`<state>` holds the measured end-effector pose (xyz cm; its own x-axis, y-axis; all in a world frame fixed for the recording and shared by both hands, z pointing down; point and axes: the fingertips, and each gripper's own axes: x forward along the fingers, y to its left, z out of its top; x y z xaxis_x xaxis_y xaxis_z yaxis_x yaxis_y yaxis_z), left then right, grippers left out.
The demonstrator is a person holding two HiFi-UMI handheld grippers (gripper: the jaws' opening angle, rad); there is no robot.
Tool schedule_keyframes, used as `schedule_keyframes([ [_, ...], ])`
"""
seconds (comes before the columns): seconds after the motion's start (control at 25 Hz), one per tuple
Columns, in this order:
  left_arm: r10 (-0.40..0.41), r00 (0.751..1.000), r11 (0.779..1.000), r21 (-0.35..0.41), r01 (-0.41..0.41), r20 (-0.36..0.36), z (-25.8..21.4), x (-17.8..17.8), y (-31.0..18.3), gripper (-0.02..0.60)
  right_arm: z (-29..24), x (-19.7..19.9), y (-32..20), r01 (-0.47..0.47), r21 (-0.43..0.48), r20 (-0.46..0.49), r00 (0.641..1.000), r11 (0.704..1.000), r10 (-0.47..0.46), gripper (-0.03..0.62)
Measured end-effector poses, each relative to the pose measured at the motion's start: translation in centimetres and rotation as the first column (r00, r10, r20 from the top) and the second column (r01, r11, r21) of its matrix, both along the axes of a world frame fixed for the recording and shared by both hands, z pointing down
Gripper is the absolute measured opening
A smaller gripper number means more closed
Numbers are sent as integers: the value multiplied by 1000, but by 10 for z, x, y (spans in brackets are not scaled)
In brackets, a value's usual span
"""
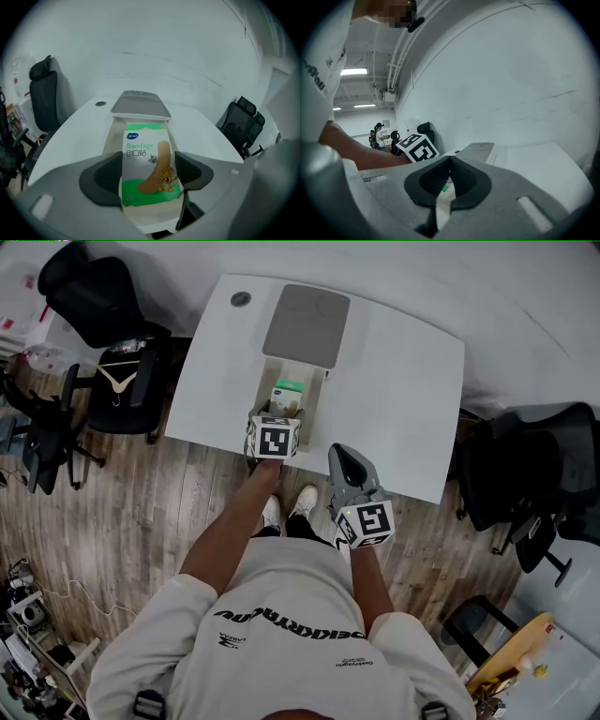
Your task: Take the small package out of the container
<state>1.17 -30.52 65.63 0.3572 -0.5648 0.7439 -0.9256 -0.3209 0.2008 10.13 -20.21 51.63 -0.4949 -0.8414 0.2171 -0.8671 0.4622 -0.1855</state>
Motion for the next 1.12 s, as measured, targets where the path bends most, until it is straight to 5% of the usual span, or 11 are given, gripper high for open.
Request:
schedule_keyframes([
  [1.12,62,988,972,235,-27,-141,-91,-17,55,359,-36,-25,41,-8,79,-27,1000,997,10,0],
])
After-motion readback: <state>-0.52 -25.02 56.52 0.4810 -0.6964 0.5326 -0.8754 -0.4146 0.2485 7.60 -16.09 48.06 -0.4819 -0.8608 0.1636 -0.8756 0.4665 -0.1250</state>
